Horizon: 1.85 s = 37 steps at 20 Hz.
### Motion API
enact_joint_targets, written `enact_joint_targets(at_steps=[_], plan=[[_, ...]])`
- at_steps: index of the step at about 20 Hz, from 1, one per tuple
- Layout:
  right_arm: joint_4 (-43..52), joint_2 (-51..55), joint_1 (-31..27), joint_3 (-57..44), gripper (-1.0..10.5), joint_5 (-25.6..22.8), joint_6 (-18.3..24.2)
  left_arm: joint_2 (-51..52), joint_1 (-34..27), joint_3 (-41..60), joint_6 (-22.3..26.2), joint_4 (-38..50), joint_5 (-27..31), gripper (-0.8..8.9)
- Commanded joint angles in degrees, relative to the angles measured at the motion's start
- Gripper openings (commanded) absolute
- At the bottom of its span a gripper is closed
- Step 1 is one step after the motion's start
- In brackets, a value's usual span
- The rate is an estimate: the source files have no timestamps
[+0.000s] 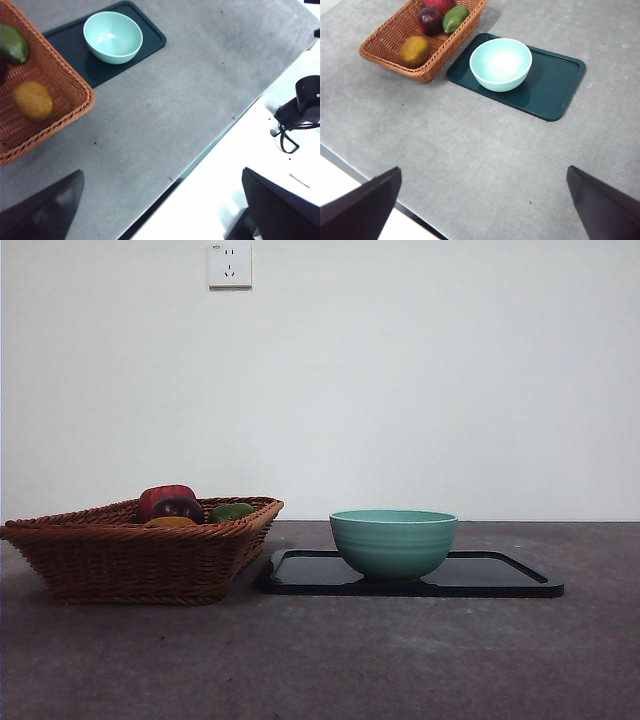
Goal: Pick up the wifruite, put it on the bowl, pick up the plate, put it on desk
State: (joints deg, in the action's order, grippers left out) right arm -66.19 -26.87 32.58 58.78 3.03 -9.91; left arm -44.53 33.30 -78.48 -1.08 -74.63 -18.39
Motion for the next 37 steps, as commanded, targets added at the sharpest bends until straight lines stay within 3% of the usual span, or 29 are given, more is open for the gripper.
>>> enact_joint_targets(at_steps=[1, 10, 13, 15, 26, 37], plan=[[0.6, -0.2, 0.3, 0.5, 5.7, -0.1, -0.5, 5.2, 0.5, 3.5, 0.9, 2.6, -0.3, 5.03], [0.6, -0.2, 0.3, 0.5, 5.7, 0.0, -0.6, 13.8, 0.5, 8.3, 0.4, 4.0, -0.3, 5.03], [0.6, -1.6, 0.3, 0.5, 5.7, 0.0, -5.0, 13.8, 0.5, 8.3, -0.6, 3.9, -0.3, 5.00], [1.3, -4.5, 0.3, 0.6, 5.7, 0.0, -5.3, 13.8, 0.5, 8.3, -0.6, 4.0, -0.3, 5.00], [12.6, -35.8, 0.2, 4.6, 5.7, 0.6, -10.7, 13.8, 0.5, 8.3, -0.6, 4.0, -0.3, 5.00], [4.2, -66.7, -5.2, 30.0, 5.7, 1.5, -10.2, 13.8, 0.5, 8.3, -0.7, 3.9, -0.3, 5.00]])
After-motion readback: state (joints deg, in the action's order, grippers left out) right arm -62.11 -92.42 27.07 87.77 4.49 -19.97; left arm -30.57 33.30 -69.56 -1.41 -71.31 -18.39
